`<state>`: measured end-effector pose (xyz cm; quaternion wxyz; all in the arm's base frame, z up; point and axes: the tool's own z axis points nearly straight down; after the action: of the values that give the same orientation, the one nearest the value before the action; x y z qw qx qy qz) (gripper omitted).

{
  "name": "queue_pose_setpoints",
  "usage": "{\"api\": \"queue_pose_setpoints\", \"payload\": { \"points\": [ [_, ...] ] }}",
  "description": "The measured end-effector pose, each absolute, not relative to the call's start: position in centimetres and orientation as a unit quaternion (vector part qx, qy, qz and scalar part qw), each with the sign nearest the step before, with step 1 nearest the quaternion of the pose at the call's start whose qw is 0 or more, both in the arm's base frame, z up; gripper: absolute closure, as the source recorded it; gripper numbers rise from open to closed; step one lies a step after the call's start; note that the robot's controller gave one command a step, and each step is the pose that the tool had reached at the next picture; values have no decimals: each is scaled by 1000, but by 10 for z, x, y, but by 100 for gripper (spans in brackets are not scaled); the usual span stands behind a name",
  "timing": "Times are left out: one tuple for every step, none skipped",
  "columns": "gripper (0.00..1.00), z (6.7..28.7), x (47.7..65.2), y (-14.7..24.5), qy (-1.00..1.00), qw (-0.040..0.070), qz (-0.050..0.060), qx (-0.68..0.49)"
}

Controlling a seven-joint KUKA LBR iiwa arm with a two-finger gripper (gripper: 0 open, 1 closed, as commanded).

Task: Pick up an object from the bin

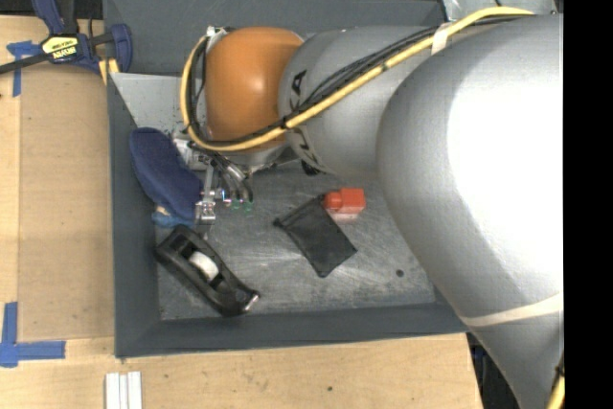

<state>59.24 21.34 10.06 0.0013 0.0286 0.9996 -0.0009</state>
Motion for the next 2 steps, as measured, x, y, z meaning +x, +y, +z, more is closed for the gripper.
{"api": "queue_pose_setpoints", "payload": {
  "points": [
    [0,114,583,201,995,1,0,97],
    [0,75,586,236,966,5,-3,260]
  ]
}}
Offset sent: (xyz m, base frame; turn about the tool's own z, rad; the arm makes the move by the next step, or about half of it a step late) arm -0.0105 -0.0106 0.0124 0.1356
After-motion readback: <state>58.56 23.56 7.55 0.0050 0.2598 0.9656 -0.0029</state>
